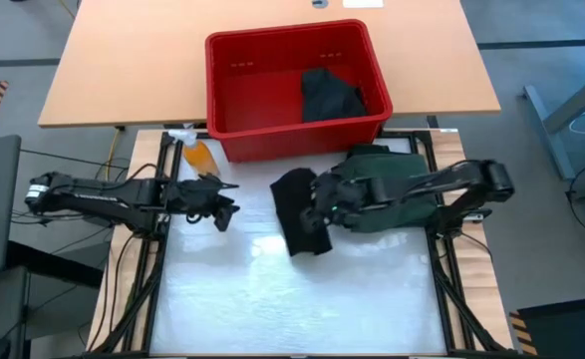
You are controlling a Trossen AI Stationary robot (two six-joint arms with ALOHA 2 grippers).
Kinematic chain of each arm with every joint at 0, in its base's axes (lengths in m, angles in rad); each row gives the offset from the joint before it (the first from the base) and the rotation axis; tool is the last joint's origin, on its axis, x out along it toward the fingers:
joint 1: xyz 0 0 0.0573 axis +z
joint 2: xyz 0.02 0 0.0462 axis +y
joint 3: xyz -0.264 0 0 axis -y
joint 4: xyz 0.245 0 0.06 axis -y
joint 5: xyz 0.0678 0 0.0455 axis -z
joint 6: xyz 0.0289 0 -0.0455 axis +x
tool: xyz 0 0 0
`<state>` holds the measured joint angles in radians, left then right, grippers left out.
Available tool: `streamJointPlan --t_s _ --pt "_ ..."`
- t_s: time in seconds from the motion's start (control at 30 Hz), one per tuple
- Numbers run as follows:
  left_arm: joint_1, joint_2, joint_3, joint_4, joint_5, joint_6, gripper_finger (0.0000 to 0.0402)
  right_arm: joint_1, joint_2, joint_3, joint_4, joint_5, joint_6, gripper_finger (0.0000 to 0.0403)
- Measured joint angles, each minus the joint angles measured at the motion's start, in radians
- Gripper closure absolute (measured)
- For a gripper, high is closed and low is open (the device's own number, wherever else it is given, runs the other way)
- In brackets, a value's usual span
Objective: Fold laundry
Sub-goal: Stack the black shirt on top of the green polo shirt
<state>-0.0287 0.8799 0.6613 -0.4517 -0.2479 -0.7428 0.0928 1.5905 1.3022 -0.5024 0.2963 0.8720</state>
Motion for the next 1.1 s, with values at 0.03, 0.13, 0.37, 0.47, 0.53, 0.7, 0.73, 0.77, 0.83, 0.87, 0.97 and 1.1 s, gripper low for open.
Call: streamJointPlan --t_s 0.03,0.13,0.37,0.47,0.53,0.7,0.73,0.77,0.83,0.87,0.97,1.1 --pt "0.011 -0.006 0.0 0.002 -0.004 0.008 0.0256 -0.005 -0.027 0.0 -0.022 0.007 -0.005 0.0356" --pt "0.038 -0.011 0.0 0.001 -0.011 0.028 0.0256 -0.011 -0.102 0.0 -0.086 0.032 -0.005 0.0356" --pt "0.071 -0.01 0.0 0.009 -0.026 0.049 0.0255 -0.018 -0.272 0.0 -0.257 0.074 -0.001 0.0356" --pt "0.085 -0.01 0.0 0.033 -0.026 0.054 0.0255 -0.038 -0.343 0.0 -0.337 0.069 -0.002 0.0356" --pt "0.096 -0.01 0.0 0.047 -0.026 0.056 0.0255 -0.059 -0.391 0.0 -0.4 0.067 -0.005 0.0356" --pt "0.12 -0.01 0.0 0.096 -0.02 0.059 0.0255 -0.122 -0.484 0.0 -0.462 0.064 -0.04 0.0356" --pt "0.123 -0.009 0.0 0.103 -0.017 0.058 0.0255 -0.133 -0.5 0.0 -0.461 0.06 -0.052 0.0357" --pt "0.124 -0.009 0.0 0.113 -0.015 0.054 0.0255 -0.146 -0.517 0.0 -0.46 0.05 -0.066 0.0356" --pt "0.125 -0.01 0.0 0.116 -0.014 0.049 0.0255 -0.175 -0.547 0.0 -0.479 0.033 -0.085 0.0356" --pt "0.125 -0.009 0.0 0.113 -0.015 0.046 0.0255 -0.191 -0.559 0.0 -0.505 0.025 -0.091 0.0357" --pt "0.125 -0.01 0.0 0.114 -0.019 0.026 0.0255 -0.237 -0.577 0.0 -0.641 0.012 -0.111 0.0357" --pt "0.125 -0.009 0.0 0.114 -0.024 0.006 0.0255 -0.291 -0.569 0.0 -0.815 0.016 -0.154 0.0356"
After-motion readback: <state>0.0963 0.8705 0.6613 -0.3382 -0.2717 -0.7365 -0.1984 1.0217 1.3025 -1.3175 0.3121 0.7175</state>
